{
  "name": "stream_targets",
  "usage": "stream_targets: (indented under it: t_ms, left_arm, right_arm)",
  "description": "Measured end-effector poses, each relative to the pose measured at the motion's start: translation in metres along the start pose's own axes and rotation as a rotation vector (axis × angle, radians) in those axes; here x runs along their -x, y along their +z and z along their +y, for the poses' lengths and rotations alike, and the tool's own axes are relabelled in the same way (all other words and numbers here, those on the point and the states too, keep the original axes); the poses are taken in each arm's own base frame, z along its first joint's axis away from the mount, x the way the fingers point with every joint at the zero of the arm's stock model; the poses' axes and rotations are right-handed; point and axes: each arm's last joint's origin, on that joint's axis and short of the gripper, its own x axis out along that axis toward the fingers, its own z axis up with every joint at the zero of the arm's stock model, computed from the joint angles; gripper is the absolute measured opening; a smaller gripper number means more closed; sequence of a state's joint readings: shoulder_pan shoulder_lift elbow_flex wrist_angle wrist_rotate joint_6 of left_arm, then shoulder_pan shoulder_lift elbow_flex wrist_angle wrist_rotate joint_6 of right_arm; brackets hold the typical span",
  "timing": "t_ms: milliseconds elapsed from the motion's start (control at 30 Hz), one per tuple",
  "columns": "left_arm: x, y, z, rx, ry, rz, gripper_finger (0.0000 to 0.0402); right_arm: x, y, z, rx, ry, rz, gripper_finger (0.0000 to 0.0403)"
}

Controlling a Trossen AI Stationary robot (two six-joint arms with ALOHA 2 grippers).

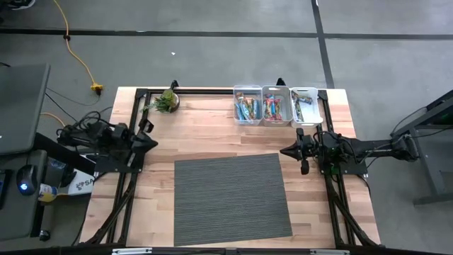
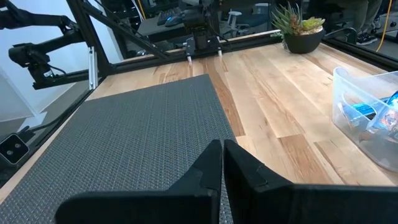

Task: Pick and place Granola Bars by type
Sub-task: Return to Home Position

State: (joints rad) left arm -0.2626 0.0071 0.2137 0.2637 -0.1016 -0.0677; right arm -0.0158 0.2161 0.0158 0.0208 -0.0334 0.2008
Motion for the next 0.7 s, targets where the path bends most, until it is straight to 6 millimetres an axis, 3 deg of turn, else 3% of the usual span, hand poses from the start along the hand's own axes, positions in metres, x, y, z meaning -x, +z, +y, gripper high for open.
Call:
stream_targets:
  t_ms: [300,533,700]
  left_arm:
    - [0.000,-0.005,-0.002,0.039,-0.073,0.024,0.0000]
    - [0.005,-0.036,0.000,0.071,-0.117,-0.056,0.0000]
    - [0.007,-0.043,0.001,0.075,-0.109,-0.060,0.0000]
  right_arm:
    - [0.000,0.000,0.000,0.000,0.000,0.000,0.0000]
    - [0.000,0.000,0.000,0.000,0.000,0.000,0.0000]
    - [0.000,0.000,0.000,0.000,0.000,0.000,0.0000]
